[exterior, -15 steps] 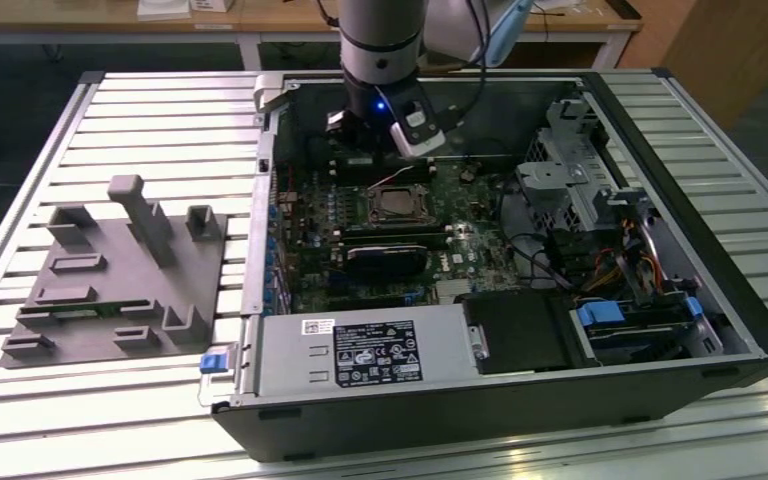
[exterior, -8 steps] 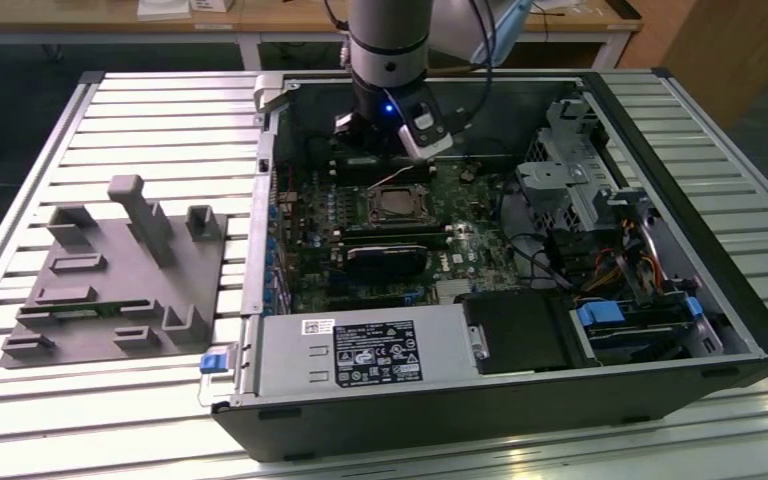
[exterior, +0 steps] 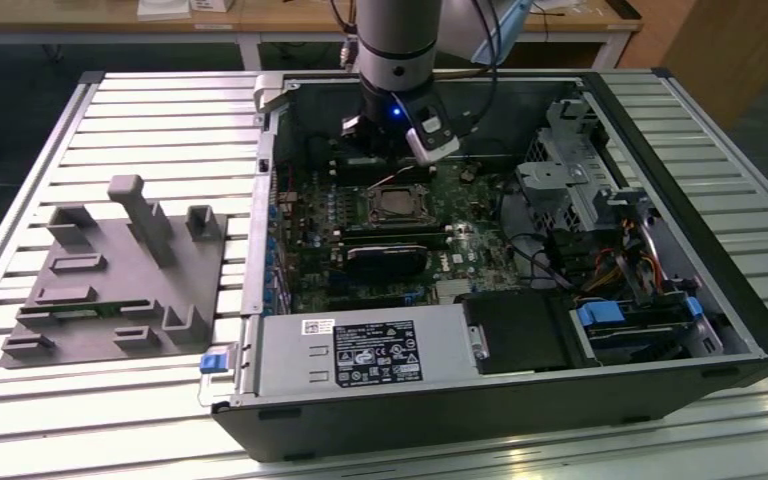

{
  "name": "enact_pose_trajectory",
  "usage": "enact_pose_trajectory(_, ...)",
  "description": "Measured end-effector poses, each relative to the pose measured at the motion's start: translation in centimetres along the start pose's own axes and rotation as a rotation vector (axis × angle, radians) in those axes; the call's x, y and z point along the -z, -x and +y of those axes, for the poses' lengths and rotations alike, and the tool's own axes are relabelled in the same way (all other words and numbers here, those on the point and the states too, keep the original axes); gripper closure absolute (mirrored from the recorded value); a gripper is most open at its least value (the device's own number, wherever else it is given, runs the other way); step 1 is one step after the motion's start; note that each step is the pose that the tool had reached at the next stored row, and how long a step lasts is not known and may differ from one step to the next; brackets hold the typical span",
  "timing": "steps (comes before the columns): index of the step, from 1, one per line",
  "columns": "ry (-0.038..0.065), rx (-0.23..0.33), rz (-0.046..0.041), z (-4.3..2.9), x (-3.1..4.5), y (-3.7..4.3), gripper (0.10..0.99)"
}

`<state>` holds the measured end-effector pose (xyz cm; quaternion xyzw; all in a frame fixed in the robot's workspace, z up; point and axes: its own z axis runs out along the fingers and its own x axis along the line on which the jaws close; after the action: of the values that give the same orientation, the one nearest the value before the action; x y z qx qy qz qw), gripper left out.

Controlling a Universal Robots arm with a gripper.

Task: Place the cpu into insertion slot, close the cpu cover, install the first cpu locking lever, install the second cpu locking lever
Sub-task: 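Install the first cpu locking lever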

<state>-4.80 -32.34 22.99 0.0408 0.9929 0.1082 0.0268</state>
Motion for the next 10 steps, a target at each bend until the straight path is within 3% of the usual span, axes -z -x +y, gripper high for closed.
enact_pose_trajectory(7,0.020,-0.001,0.0000,-0.12,-0.53,0.02,0.980)
enact_pose_trajectory(10,0.024,-0.001,-0.0014,-0.16,-0.75,0.02,0.980)
